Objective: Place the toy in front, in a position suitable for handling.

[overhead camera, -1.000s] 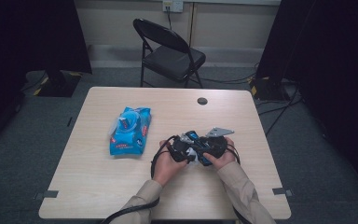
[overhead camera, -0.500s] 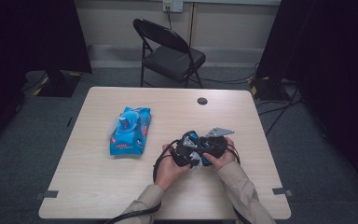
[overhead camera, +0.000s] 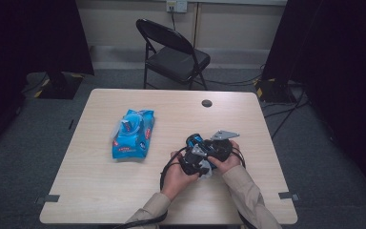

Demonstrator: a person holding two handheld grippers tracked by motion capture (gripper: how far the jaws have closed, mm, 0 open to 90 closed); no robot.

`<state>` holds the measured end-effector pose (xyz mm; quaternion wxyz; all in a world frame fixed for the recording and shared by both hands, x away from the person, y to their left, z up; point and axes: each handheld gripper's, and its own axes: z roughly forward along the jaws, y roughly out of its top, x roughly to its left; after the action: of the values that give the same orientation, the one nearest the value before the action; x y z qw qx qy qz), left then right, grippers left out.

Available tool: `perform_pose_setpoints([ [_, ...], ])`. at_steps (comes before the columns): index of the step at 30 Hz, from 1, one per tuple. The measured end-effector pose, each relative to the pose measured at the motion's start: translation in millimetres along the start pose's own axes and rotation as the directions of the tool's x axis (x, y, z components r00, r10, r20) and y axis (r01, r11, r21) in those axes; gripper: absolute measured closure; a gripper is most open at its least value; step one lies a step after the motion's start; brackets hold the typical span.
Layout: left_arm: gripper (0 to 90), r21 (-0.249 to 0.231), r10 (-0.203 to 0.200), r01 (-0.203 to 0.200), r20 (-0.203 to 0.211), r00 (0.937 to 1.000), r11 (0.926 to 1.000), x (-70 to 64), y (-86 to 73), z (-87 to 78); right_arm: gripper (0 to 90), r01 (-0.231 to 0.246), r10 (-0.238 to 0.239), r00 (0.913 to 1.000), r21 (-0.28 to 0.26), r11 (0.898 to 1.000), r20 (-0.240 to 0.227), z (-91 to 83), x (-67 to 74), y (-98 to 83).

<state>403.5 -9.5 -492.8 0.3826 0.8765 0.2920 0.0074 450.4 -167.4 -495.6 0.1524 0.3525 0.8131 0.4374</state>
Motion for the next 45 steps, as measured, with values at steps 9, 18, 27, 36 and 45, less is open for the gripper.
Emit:
perform_pose_setpoints([
  [9,82.9,0.006,0.04,-0.041,0.028,0.9988,0.9992,-8.9,0.8,-2.2,43.6,-0.002,0.002,1.0,-0.003,1.0,0.0,0.0,-0.2,-0.4],
  [18,82.9,-0.008,0.037,-0.037,0.014,0.9992,0.9993,1.6,-1.1,-26.4,43.6,-0.002,0.002,1.0,-0.007,1.0,-0.002,0.1,-0.7,-0.9],
  [27,82.9,-0.03,0.011,-0.012,-0.049,0.9988,0.9995,26.3,-1.3,-60.4,43.6,-0.005,0.005,1.0,-0.013,1.0,-0.002,0.3,-0.9,-1.1],
  [36,83.0,-0.069,-0.041,0.034,-0.102,0.994,0.997,55.9,3.0,-74.7,43.6,-0.006,0.006,1.0,-0.012,1.0,-0.002,0.3,-0.6,-1.2],
  [45,83.0,-0.067,-0.09,0.081,-0.156,0.9835,0.9945,79.9,6.7,-57.7,43.6,-0.006,0.006,1.0,-0.013,1.0,-0.003,0.4,-0.7,-1.3],
])
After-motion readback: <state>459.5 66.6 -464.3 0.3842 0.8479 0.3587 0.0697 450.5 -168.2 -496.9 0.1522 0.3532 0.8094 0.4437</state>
